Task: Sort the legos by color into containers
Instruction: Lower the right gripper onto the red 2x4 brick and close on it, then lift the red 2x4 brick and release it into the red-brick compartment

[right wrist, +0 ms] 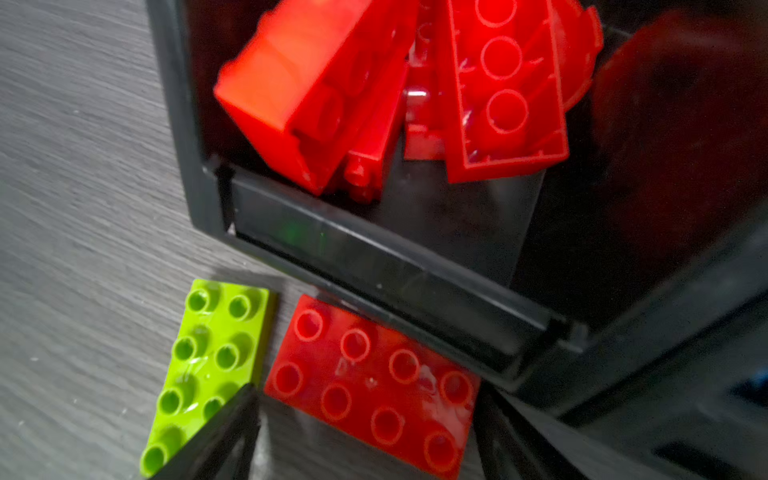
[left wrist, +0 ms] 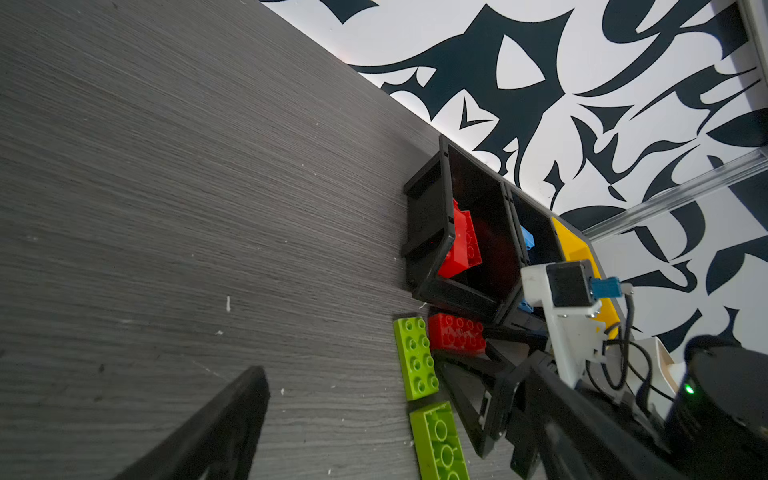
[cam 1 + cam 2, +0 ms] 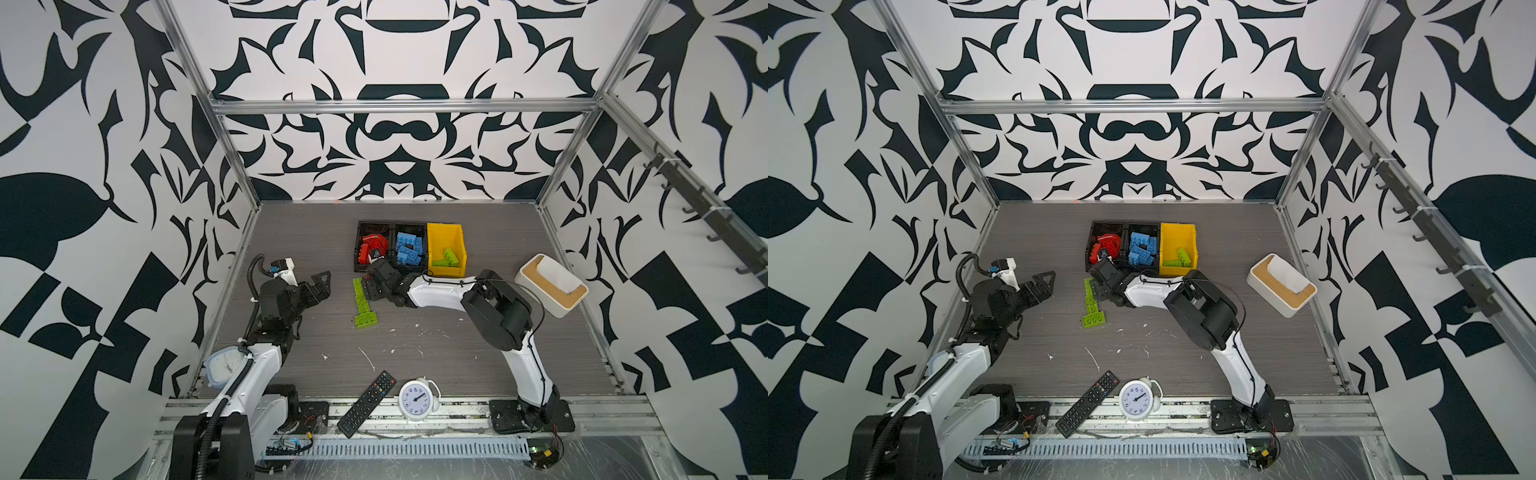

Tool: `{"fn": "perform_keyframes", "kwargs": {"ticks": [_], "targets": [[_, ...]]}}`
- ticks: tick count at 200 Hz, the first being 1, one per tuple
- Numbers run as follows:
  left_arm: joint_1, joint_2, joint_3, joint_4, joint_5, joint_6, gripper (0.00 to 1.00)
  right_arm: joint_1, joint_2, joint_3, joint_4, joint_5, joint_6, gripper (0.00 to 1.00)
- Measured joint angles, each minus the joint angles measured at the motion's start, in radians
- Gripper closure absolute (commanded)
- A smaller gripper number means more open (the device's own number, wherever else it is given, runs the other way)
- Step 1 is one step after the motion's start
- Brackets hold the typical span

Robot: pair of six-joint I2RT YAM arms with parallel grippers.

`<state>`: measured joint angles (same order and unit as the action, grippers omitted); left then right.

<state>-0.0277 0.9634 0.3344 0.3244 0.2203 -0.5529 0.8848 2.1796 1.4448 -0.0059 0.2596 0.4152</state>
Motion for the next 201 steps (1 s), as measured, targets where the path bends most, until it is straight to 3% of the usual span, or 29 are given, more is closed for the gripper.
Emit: {"fn": "perform_keyframes", "kwargs": {"ticks": [31,103,201], "targets": [[0.0,0.0,0.0,0.0,-0.004,0.0,0.0,-0.002,0.013,0.011,0.009,0.013,-0.002,0.2],[0.0,0.0,0.0,-0.001,-0.012,0.0,0.01,-0.005,0.012,0.002,0.028,0.018,-0.008,0.36],[0.0,0.0,0.0,-0.001,-0.014,0.0,0.0,0.019,-0.187,-0.141,-0.009,-0.012,-0.01,0.37]]}}
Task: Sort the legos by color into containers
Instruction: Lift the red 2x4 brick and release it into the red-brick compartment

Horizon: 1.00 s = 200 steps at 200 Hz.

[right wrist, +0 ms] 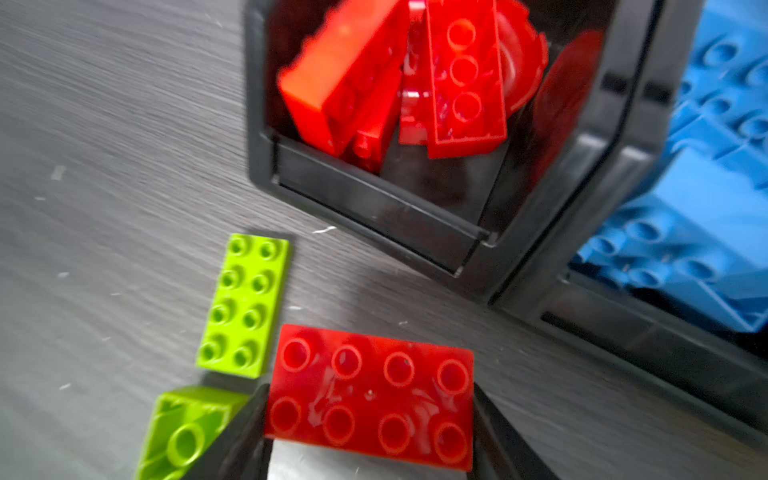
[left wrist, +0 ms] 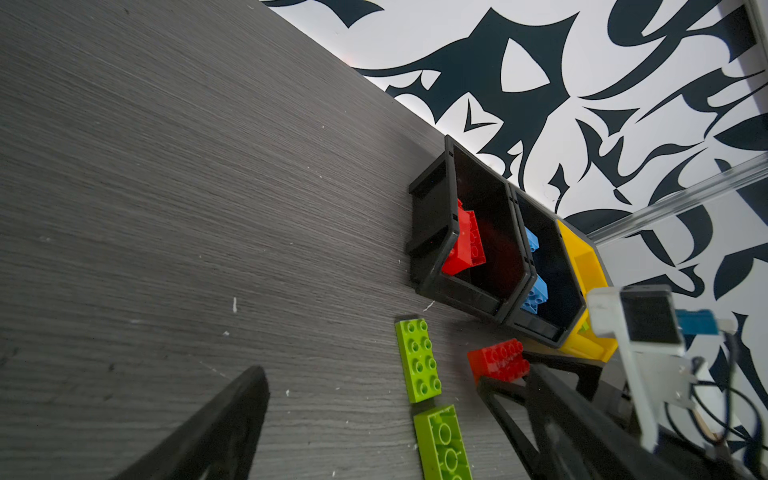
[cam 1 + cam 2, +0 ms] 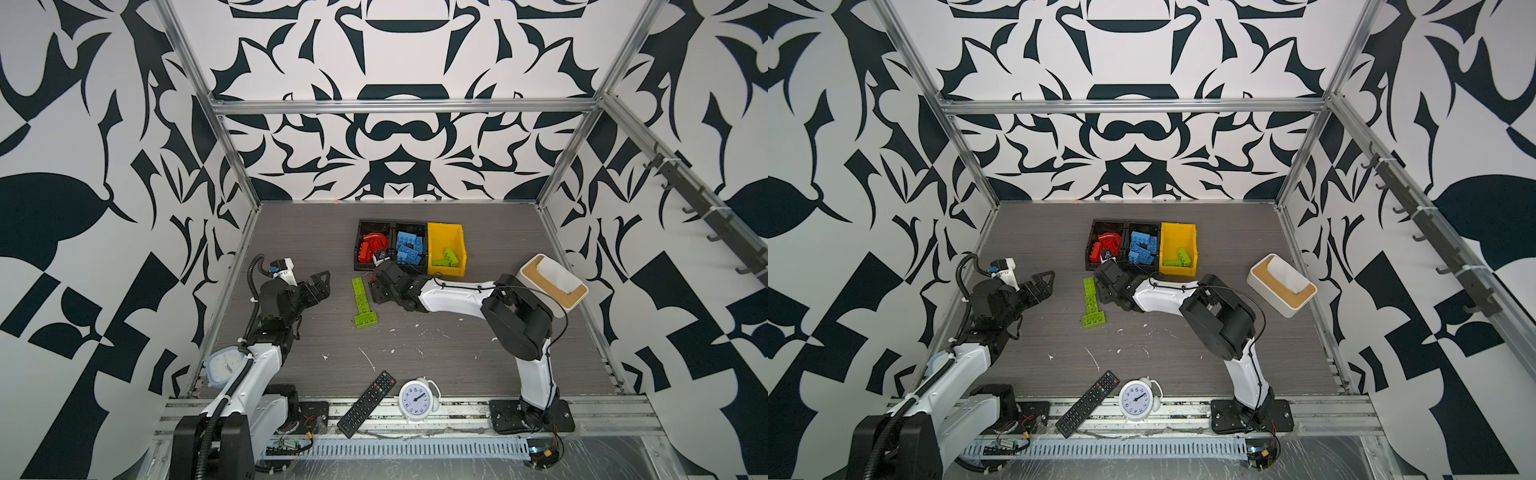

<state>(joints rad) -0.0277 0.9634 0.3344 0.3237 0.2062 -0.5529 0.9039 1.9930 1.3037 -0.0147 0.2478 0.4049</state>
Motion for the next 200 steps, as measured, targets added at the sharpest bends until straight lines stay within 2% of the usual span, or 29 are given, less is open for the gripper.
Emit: {"fn": "perform_keyframes", "kwargs": {"ticks": [63,108,150,177,200], "targets": [[0.0,0.0,0.0,0.0,0.0,0.0,0.01,-0.006,-0.01,0.102,-0.053,-0.008,-0.057,0.38],[0.0,0.0,0.0,-0.005,-0.004,0.003,0.0,-0.064,0.11,0.296,-0.042,-0.013,-0.079,0.38],[0.0,0.0,0.0,-0.007,-0.004,0.003,0.01,-0.124,0.207,0.385,-0.037,-0.026,-0.076,0.39],[0.0,0.002,0.0,-0.006,-0.005,0.004,0.01,-0.148,0.286,0.499,-0.054,-0.045,-0.076,0.35],[0.0,0.005,0.0,-0.007,-0.005,0.004,0.0,-0.15,0.318,0.545,-0.07,-0.065,-0.074,0.27]]}}
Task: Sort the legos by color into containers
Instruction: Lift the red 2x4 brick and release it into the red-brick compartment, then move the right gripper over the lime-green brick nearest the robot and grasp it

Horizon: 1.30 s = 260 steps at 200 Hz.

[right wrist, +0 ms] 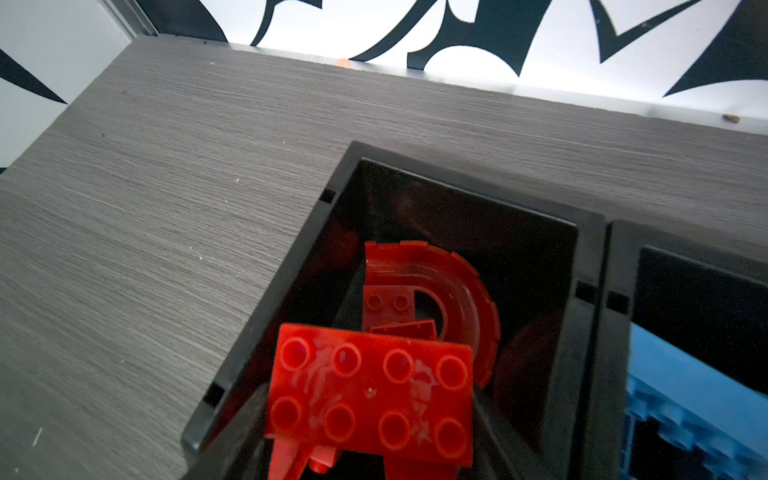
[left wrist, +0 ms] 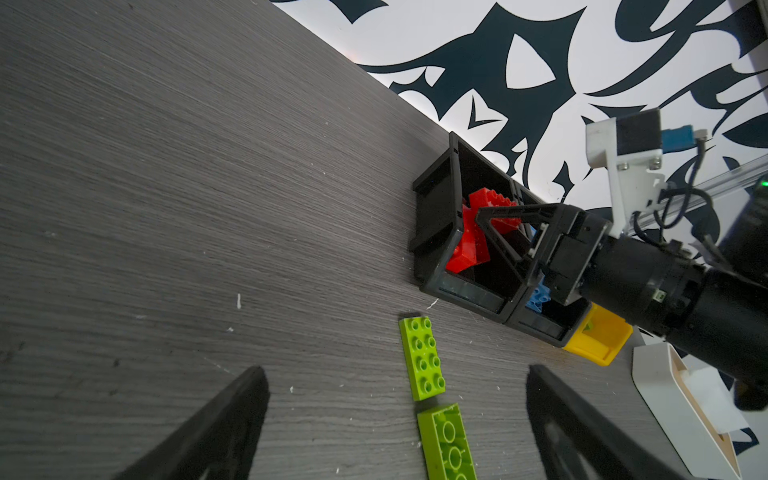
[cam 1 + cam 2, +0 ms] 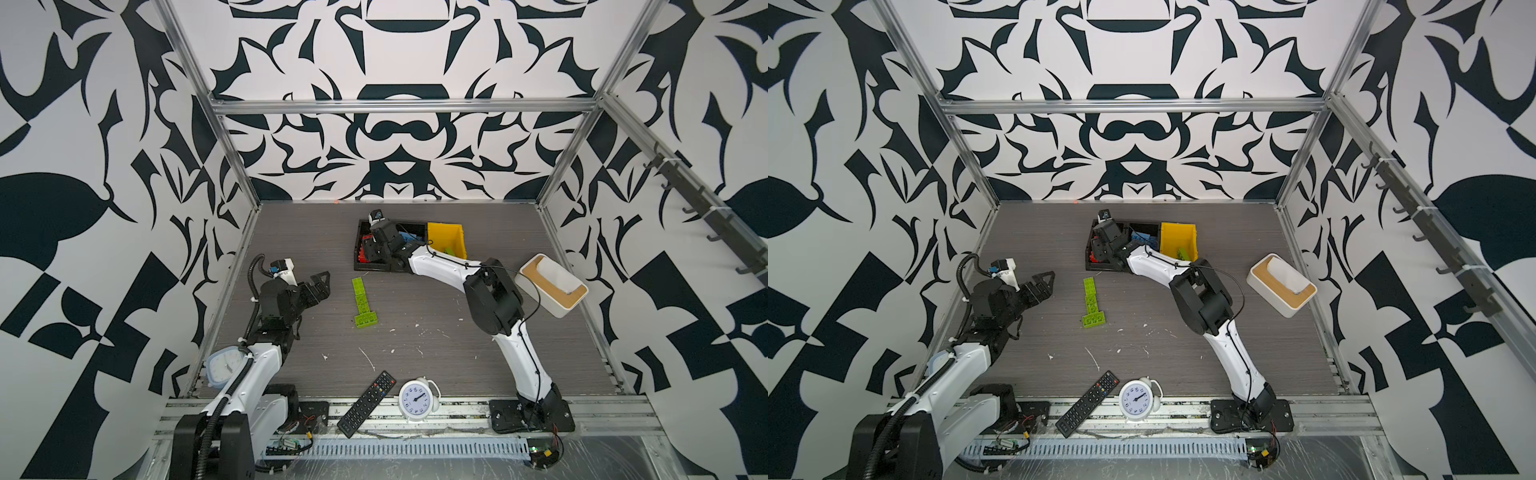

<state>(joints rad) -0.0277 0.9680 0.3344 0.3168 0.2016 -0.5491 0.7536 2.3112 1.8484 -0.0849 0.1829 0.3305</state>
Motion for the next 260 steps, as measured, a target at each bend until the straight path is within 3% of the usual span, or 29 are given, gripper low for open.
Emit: {"fn": "perform_keyframes", "kwargs": {"ticks": [30,58,150,193,260], "targets": [[0.0,0.0,0.0,0.0,-0.002,0.0,0.01,0.003,0.0,0.011,-0.021,-0.018,-0.01,0.16],[0.0,0.0,0.0,0.0,-0.003,0.0,0.0,0.006,-0.013,0.005,-0.041,-0.039,-0.03,0.15],[0.0,0.0,0.0,0.0,-0.008,0.003,0.01,0.069,-0.402,-0.379,-0.045,-0.103,-0.072,0.2],[0.0,-0.002,0.0,-0.002,-0.019,0.01,0.01,0.102,-0.531,-0.565,-0.042,-0.128,-0.072,0.29],[0.0,-0.013,0.0,-0.004,-0.022,0.015,0.01,0.142,-0.599,-0.647,-0.068,-0.137,-0.062,0.3]]}}
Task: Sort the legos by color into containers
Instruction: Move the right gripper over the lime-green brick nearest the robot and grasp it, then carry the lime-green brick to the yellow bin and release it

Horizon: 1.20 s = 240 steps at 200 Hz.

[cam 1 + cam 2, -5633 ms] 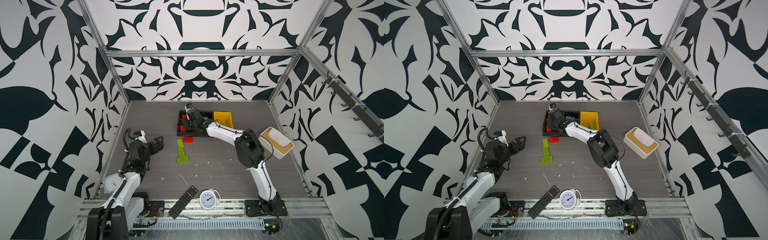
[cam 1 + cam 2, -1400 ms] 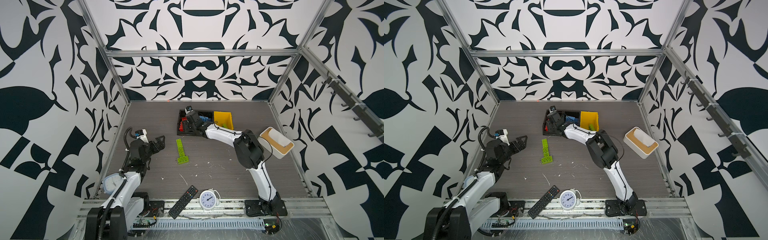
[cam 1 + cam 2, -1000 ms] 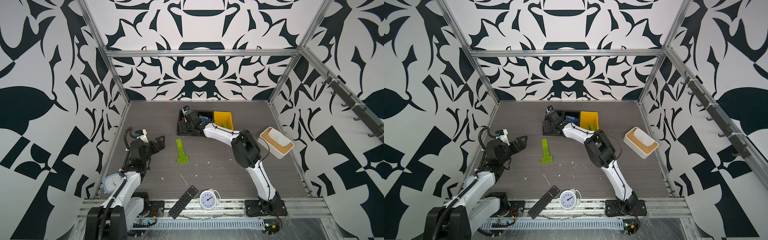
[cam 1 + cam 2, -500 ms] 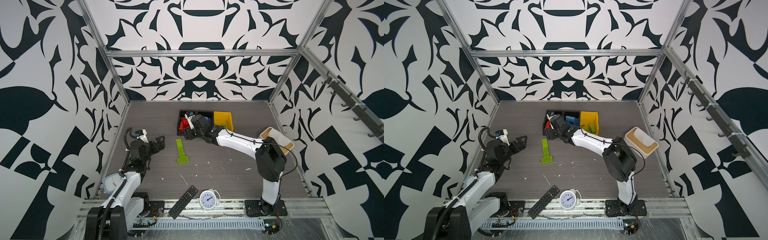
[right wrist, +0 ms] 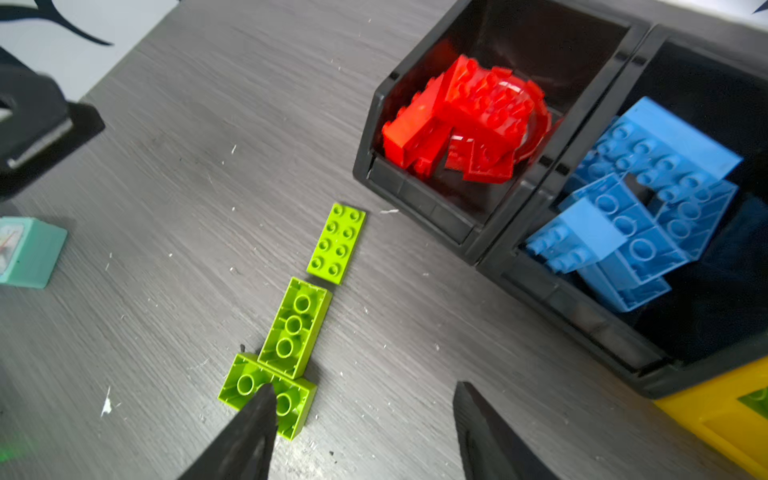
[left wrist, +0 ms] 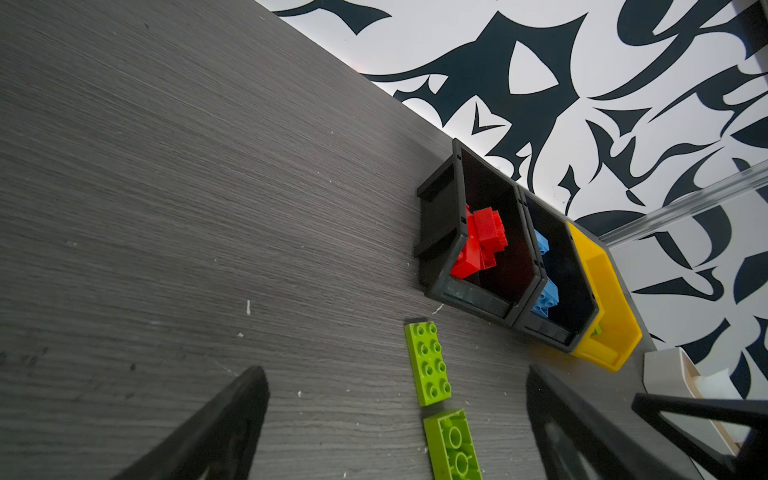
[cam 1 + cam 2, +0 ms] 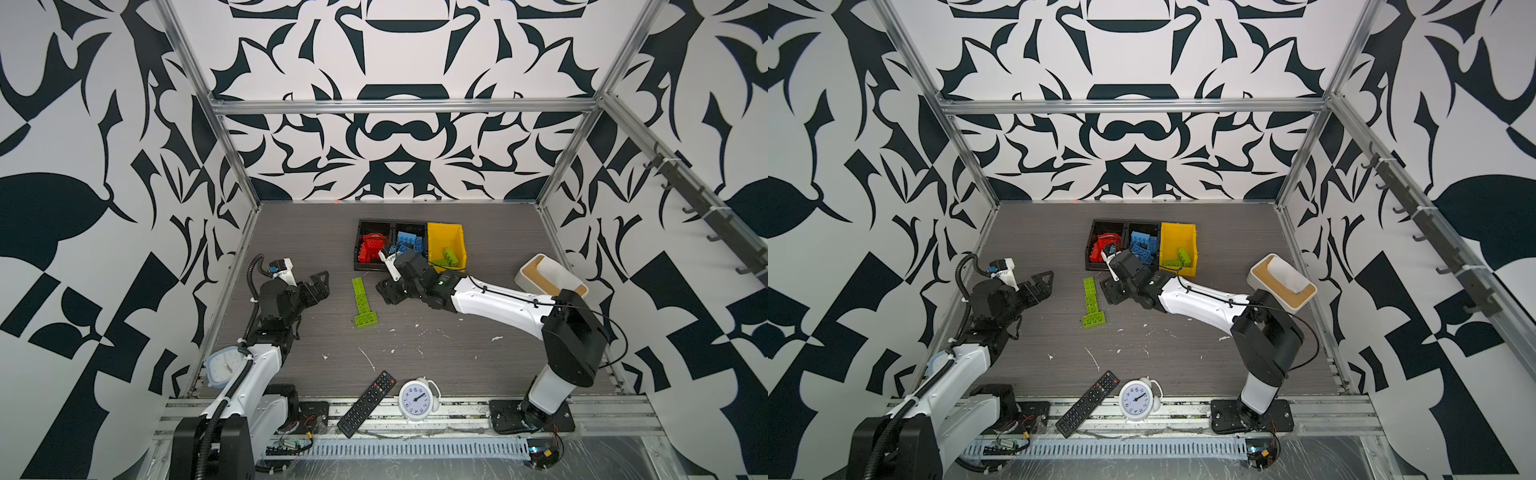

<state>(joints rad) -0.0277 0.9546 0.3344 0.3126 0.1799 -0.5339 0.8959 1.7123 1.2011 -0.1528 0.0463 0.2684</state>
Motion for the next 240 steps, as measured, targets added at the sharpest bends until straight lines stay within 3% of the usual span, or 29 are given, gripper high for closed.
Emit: {"fn": "perform_keyframes", "kwargs": {"ticks": [68,181,240], "targets": [[0.0,-0.012,0.0,-0.003,0.0,0.0,0.0,0.101,0.138,0.013,-0.011,-0.002,0.026,0.31],[0.0,-0.024,0.0,-0.003,-0.001,-0.001,0.0,0.103,0.328,0.181,0.013,0.023,0.071,0.33],[0.0,-0.024,0.0,-0.003,0.0,-0.001,0.0,0.103,0.401,0.234,0.007,0.052,0.071,0.4]]}}
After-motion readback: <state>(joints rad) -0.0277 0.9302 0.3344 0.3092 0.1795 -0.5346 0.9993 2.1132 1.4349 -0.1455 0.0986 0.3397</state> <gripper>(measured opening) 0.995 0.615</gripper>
